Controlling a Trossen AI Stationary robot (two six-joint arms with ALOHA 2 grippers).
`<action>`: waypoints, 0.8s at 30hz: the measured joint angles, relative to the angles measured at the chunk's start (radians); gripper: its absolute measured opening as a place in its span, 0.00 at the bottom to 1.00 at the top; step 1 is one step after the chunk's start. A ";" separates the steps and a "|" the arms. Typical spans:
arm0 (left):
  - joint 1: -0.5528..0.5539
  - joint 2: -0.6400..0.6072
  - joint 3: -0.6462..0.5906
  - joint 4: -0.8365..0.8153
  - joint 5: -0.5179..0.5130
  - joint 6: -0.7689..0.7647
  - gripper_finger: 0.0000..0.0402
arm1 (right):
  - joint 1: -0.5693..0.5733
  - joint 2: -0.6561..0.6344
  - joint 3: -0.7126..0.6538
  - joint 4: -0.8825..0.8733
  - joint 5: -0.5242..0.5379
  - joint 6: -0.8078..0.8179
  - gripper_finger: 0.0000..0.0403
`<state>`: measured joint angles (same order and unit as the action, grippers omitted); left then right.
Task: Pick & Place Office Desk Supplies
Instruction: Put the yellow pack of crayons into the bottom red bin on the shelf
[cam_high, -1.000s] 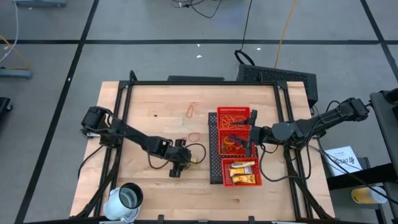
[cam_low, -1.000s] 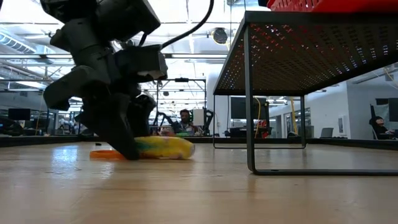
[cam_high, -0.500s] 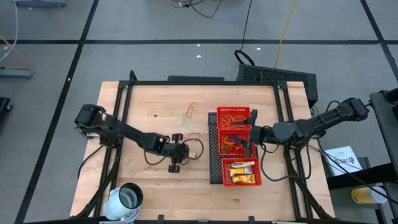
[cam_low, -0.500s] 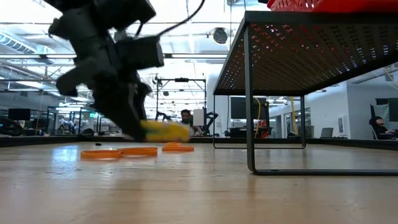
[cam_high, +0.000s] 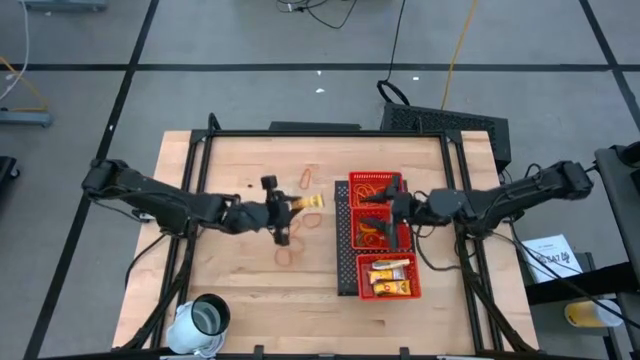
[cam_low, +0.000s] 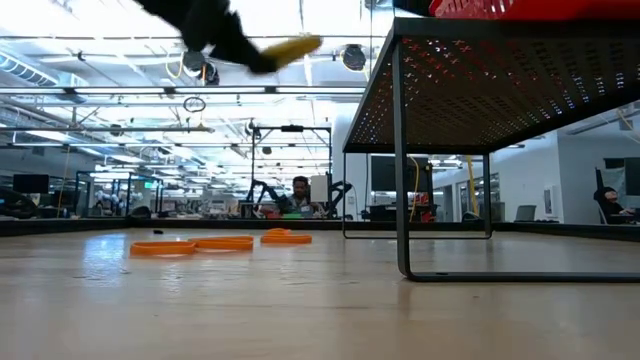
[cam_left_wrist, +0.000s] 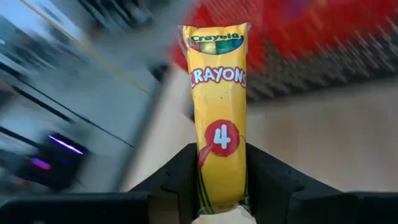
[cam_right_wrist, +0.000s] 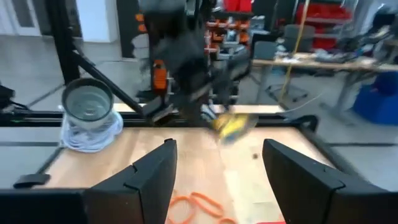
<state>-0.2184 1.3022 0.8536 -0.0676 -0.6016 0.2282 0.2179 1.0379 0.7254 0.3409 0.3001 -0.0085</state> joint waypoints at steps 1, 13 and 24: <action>0.000 -0.003 0.001 0.054 -0.026 0.054 0.31 | -0.015 0.012 0.004 0.002 -0.017 0.012 0.57; 0.001 0.140 0.212 0.134 0.118 0.122 0.31 | -0.033 0.009 0.011 0.066 -0.011 -0.208 0.56; -0.007 0.354 0.526 -0.194 0.174 0.129 0.32 | 0.032 -0.039 0.011 -0.050 -0.016 -0.237 0.58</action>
<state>-0.2256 1.6566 1.3793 -0.2619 -0.4275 0.3574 0.2496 0.9986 0.7361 0.2908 0.2837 -0.2460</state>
